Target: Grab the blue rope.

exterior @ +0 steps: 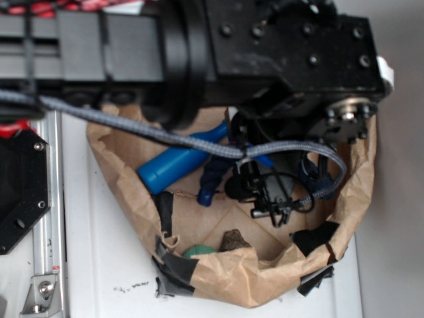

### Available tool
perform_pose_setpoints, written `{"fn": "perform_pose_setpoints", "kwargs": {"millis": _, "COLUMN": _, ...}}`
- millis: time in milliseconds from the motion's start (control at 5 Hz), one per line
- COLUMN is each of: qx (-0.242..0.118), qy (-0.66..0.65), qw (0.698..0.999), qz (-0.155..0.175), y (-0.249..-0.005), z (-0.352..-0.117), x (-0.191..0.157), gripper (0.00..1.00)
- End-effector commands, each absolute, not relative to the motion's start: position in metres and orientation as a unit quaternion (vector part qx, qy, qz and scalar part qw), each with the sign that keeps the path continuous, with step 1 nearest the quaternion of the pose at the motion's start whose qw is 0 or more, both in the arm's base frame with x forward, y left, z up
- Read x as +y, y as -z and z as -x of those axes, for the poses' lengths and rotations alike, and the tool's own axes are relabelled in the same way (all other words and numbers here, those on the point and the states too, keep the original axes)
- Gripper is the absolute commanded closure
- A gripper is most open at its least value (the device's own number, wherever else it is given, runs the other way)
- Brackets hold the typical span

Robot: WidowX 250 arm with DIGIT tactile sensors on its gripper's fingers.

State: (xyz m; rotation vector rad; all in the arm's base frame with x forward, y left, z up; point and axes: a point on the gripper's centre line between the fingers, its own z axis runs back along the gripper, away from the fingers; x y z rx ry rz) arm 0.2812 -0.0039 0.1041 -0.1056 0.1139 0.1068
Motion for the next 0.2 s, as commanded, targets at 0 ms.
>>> {"fn": "perform_pose_setpoints", "kwargs": {"millis": 0, "qx": 0.007, "qy": -0.052, "qw": 0.998, "qz": 0.04, "y": -0.1202, "z": -0.2719, "x": -0.0001, "gripper": 1.0}}
